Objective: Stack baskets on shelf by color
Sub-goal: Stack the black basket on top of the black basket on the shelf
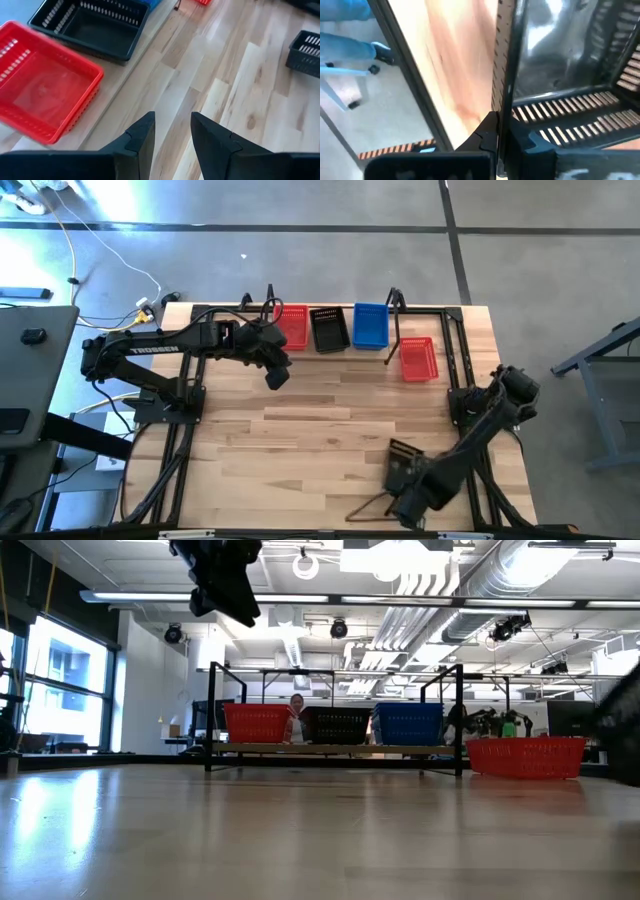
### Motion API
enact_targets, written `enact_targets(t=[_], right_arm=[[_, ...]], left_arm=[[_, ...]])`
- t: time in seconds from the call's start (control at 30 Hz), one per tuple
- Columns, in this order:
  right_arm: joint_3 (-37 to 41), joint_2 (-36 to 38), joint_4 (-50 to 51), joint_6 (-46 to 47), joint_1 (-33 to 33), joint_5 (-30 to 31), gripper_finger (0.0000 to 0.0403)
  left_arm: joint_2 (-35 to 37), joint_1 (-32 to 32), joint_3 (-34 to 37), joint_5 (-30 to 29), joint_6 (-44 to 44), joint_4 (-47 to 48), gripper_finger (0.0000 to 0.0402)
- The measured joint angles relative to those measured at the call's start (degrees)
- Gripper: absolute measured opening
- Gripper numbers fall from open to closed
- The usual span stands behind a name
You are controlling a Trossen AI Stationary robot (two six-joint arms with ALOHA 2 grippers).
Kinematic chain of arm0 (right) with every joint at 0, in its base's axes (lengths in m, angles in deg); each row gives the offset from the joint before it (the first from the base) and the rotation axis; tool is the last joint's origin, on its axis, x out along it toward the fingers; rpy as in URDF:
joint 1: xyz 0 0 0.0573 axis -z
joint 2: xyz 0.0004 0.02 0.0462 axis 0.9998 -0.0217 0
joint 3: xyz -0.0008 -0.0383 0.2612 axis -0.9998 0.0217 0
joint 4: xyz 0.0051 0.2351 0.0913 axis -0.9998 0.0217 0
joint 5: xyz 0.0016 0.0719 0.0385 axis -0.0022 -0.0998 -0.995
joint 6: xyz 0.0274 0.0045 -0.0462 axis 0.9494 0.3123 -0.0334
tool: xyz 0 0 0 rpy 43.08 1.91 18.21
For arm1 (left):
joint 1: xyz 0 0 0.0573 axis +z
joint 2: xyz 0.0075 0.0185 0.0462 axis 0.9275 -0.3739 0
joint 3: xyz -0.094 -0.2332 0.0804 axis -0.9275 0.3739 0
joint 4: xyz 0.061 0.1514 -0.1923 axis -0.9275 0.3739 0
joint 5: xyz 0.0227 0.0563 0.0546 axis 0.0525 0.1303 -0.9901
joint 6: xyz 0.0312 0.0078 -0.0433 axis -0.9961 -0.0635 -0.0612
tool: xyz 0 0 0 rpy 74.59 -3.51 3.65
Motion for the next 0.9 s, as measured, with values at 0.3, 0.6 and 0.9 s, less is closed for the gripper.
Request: enact_targets(t=[0.3, 0.6, 0.9], right_arm=[[-4.95, 0.00, 1.59, -12.65, 10.24, 5.08, 0.0001], [-11.79, 0.00, 3.19, -26.15, 20.71, 12.55, 0.0000], [-18.46, 0.00, 4.46, -40.80, 29.90, 20.74, 0.0000]], left_arm=[[0.00, 3.32, 0.00, -3.76, -0.70, 6.12, 0.0115], [0.00, 7.02, 0.00, -3.89, -6.11, 12.11, 0.0115], [0.00, 7.76, 0.00, -3.83, -7.74, 15.88, 0.0115]])
